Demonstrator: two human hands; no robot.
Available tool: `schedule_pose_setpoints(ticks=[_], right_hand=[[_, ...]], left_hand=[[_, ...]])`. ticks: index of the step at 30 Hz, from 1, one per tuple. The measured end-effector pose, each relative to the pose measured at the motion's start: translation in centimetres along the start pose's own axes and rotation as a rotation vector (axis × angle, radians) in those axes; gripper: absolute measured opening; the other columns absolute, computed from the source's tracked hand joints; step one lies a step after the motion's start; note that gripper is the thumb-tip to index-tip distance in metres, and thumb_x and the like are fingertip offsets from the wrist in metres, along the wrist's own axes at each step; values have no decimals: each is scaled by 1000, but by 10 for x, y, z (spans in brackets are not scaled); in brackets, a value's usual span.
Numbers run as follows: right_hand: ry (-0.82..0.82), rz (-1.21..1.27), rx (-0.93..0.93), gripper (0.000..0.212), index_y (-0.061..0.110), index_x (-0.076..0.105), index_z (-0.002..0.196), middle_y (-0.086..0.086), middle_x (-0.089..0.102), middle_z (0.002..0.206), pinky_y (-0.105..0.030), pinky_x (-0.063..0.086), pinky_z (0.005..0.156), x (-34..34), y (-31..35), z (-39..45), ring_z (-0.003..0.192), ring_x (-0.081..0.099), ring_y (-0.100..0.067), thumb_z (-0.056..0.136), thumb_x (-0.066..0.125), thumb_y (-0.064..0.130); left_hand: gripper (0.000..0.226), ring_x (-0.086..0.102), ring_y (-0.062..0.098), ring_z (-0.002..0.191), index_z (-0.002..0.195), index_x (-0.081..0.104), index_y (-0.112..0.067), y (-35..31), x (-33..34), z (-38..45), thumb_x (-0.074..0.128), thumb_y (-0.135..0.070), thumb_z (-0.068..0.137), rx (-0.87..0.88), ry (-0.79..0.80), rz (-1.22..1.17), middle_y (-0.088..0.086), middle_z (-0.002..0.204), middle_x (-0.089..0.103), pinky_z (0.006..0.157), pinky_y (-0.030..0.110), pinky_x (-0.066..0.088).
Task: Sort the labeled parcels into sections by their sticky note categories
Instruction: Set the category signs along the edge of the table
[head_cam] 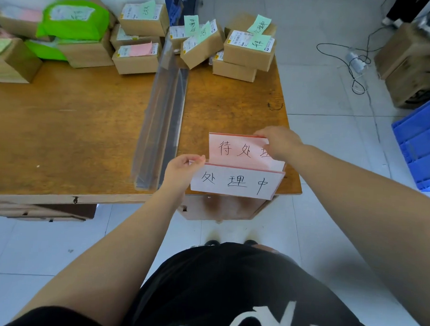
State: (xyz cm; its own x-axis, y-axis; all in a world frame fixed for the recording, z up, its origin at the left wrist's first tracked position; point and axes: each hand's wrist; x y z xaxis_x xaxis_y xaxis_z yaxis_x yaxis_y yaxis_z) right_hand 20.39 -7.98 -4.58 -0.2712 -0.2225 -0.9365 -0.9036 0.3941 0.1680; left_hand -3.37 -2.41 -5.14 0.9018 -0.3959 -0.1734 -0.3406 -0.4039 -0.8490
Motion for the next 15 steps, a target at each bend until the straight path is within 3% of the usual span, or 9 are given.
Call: schedule_pose_setpoints(ticks=[2, 6, 11, 15], right_hand=[[-13, 25, 8, 49, 29, 55, 129, -2, 57, 127, -41, 50, 86, 2, 3, -3, 114, 52, -27, 89, 50, 1], [-39, 67, 19, 44, 29, 59, 124, -1, 60, 124, -40, 50, 85, 6, 9, -10, 111, 53, -26, 89, 50, 3], [-63, 87, 39, 47, 33, 58, 125, 1, 61, 124, -37, 48, 84, 11, 12, -21, 112, 53, -26, 89, 49, 3], [-38, 52, 36, 46, 34, 58, 124, 1, 61, 124, -39, 49, 86, 14, 13, -28, 112, 53, -26, 89, 49, 4]], left_hand=[[10, 62, 17, 87, 87, 64, -14, 2, -7, -2, 65, -24, 87, 8, 23, -4, 5, 98, 67, 69, 22, 47], [9, 63, 26, 99, 82, 64, -17, 8, -20, -7, 66, -25, 87, -11, 42, -53, 11, 103, 67, 88, 35, 50], [7, 61, 27, 110, 87, 62, -19, 17, -31, -18, 62, -25, 89, -34, 89, -89, 14, 113, 66, 101, 40, 45], [8, 63, 24, 98, 88, 60, -17, 21, -37, -28, 60, -25, 91, -36, 96, -131, 10, 98, 67, 92, 34, 49]])
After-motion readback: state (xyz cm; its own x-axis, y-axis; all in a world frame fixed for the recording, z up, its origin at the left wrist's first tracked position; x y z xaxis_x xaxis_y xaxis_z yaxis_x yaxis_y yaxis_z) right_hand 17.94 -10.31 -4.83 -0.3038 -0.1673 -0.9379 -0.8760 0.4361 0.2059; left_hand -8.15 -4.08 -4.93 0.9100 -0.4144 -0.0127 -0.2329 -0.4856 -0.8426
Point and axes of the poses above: each hand's wrist, its own z-axis towards the middle knuckle, its own x-axis out of the palm, y = z × x
